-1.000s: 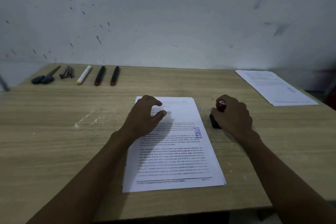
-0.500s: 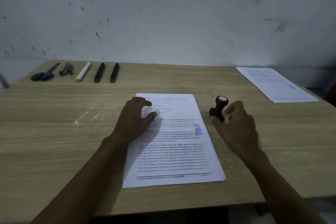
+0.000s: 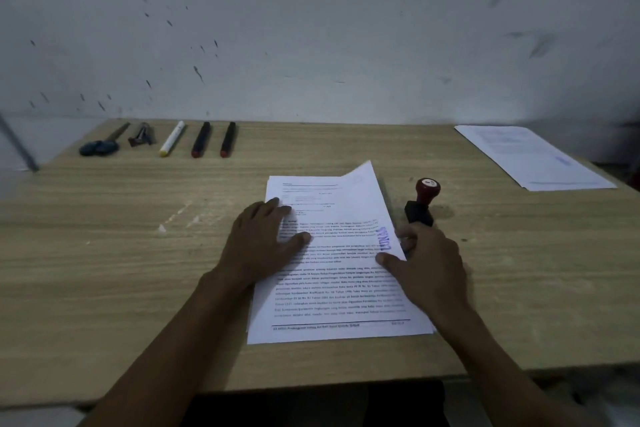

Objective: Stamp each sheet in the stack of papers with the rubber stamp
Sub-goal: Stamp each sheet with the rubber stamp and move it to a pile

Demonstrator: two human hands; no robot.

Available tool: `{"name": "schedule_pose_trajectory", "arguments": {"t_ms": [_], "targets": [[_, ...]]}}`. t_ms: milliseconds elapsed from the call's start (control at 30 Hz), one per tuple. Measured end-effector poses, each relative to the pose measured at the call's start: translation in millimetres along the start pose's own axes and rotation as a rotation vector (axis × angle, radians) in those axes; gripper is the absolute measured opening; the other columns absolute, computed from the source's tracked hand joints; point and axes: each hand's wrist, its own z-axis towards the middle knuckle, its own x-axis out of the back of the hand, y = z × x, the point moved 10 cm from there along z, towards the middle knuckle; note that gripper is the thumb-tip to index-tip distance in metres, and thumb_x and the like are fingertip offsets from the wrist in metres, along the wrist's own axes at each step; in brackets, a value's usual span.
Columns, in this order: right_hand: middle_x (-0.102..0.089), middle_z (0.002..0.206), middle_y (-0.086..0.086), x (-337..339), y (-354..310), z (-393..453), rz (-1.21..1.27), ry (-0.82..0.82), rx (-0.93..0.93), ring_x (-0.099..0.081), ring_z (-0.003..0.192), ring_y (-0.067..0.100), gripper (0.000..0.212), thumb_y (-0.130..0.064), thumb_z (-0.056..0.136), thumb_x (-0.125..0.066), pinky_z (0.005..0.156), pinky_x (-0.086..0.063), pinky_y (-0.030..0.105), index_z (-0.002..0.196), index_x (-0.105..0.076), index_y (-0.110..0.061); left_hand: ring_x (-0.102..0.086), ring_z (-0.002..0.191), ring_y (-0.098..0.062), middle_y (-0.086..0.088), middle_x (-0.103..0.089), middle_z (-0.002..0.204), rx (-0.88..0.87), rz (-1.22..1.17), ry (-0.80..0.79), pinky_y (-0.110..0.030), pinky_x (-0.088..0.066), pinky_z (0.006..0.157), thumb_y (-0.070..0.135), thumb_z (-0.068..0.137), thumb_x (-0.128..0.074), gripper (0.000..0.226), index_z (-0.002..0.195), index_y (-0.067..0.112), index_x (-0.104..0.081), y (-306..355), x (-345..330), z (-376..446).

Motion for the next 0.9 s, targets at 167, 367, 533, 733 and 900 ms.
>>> {"name": "schedule_pose_trajectory", "arguments": {"t_ms": [167, 367, 533, 733, 900], "targets": [[-0.066, 0.070, -0.011, 5, 3, 5, 0.143, 0.063, -0.081, -0.066, 0.067, 0.010, 0.025, -0.019, 0.067, -0.089, 0.067, -0.058, 0.038, 0.074, -0.066, -0.024, -0.033, 0.141, -0.021, -0.002, -0.045, 0.148, -0.012, -0.010, 0.015, -0.047, -0.029, 0.112, 0.084, 0.073, -0.031, 0.086, 0.131, 0.023, -0.053, -2, 1, -1], [-0.071, 0.072, -0.006, 10, 1, 4, 0.142, 0.128, -0.002, -0.066, 0.065, 0.009, 0.014, -0.022, 0.074, -0.085, 0.066, -0.057, 0.034, 0.082, -0.078, -0.013, -0.045, 0.131, -0.023, -0.003, -0.056, 0.133, -0.051, -0.034, 0.030, -0.044, -0.035, 0.107, 0.084, 0.074, -0.033, 0.086, 0.124, 0.018, -0.055, 5, 7, -2], [-0.074, 0.075, -0.001, 18, -2, -1, 0.163, 0.206, 0.061, -0.065, 0.065, 0.011, 0.013, -0.024, 0.082, -0.077, 0.058, -0.045, 0.023, 0.090, -0.080, -0.014, -0.052, 0.120, -0.025, -0.001, -0.056, 0.126, -0.033, -0.209, 0.098, -0.037, -0.043, 0.093, 0.077, 0.072, -0.048, 0.087, 0.130, 0.013, -0.050, 17, 29, -10], [-0.072, 0.074, -0.012, 35, -6, -8, 0.332, 0.273, 0.105, -0.067, 0.067, 0.002, 0.013, -0.014, 0.079, -0.080, 0.066, -0.054, 0.023, 0.091, -0.079, -0.014, -0.041, 0.133, -0.014, 0.004, -0.040, 0.149, 0.119, -0.438, 0.130, -0.034, -0.036, 0.105, 0.054, 0.078, -0.068, 0.088, 0.148, 0.018, -0.028, 6, 35, -18], [-0.074, 0.074, -0.008, 35, -6, -8, 0.536, 0.216, 0.086, -0.071, 0.070, 0.005, 0.007, -0.010, 0.084, -0.075, 0.067, -0.059, 0.028, 0.089, -0.079, -0.013, -0.047, 0.129, -0.020, -0.004, -0.048, 0.143, 0.338, -0.833, 0.176, -0.032, -0.039, 0.098, 0.030, 0.088, -0.068, 0.078, 0.151, 0.014, -0.025, -14, 38, -21]]}}
